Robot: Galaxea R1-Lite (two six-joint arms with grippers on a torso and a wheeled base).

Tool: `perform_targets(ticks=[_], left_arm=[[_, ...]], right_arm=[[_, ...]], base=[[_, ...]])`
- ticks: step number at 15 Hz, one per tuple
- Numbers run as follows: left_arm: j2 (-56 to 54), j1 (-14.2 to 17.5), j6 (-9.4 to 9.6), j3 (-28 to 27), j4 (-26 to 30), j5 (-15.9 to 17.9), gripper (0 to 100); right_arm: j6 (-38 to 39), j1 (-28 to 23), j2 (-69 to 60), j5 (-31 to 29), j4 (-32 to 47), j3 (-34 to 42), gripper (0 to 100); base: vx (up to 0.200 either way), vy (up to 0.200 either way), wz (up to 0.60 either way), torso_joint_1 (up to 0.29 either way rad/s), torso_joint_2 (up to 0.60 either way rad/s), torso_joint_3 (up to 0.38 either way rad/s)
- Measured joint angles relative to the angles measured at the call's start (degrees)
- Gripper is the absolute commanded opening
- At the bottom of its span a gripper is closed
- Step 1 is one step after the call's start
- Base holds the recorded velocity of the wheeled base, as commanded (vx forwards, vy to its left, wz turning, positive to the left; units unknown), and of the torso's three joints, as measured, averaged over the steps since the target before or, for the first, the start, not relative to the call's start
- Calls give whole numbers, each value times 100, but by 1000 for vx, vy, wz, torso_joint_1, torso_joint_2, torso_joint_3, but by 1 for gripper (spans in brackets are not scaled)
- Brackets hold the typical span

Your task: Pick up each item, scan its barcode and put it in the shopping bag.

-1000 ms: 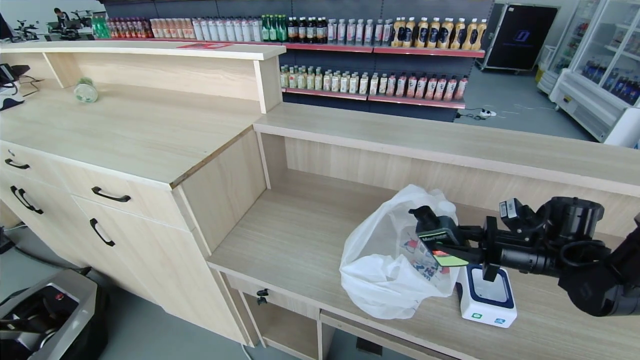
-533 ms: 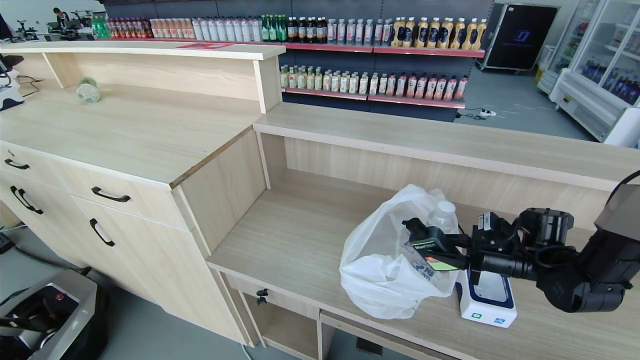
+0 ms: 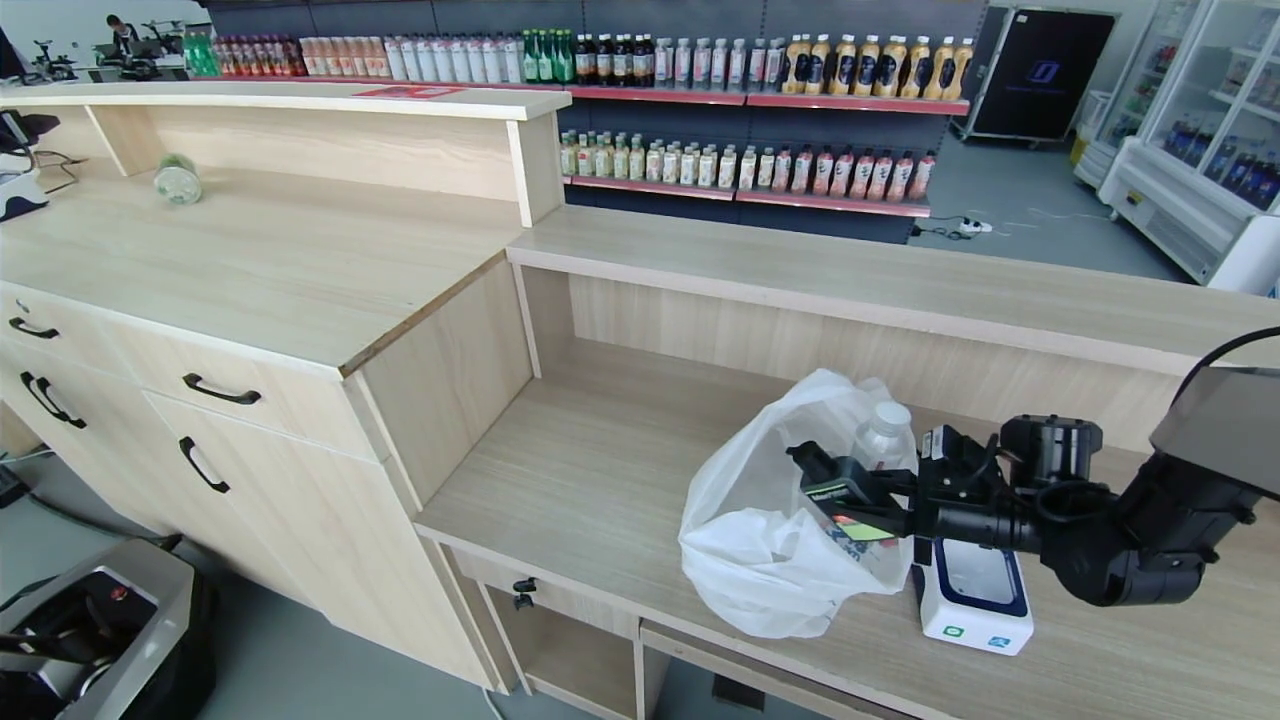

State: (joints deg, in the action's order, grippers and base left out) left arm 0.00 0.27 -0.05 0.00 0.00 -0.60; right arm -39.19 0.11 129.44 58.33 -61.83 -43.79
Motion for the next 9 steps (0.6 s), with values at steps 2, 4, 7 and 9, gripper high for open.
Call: perform_targets(ticks=[2, 4, 7, 9], left_arm=[[0, -2, 0, 0, 0, 2, 0], [0, -5, 0, 0, 0, 0, 0], [0, 0, -2, 0, 0, 2, 0], [0, 0, 0, 0, 0, 0, 0]], right_arm=[[-167, 107, 107, -107, 46, -138, 0], [-200, 201, 223, -132, 74, -224, 0], [-194, 258, 367, -223, 77, -288, 0], [-197, 273, 503, -230, 74, -371, 0]], base=[[0, 0, 0, 0, 0, 0], [0, 0, 0, 0, 0, 0], [0, 0, 0, 0, 0, 0], [0, 0, 0, 0, 0, 0]])
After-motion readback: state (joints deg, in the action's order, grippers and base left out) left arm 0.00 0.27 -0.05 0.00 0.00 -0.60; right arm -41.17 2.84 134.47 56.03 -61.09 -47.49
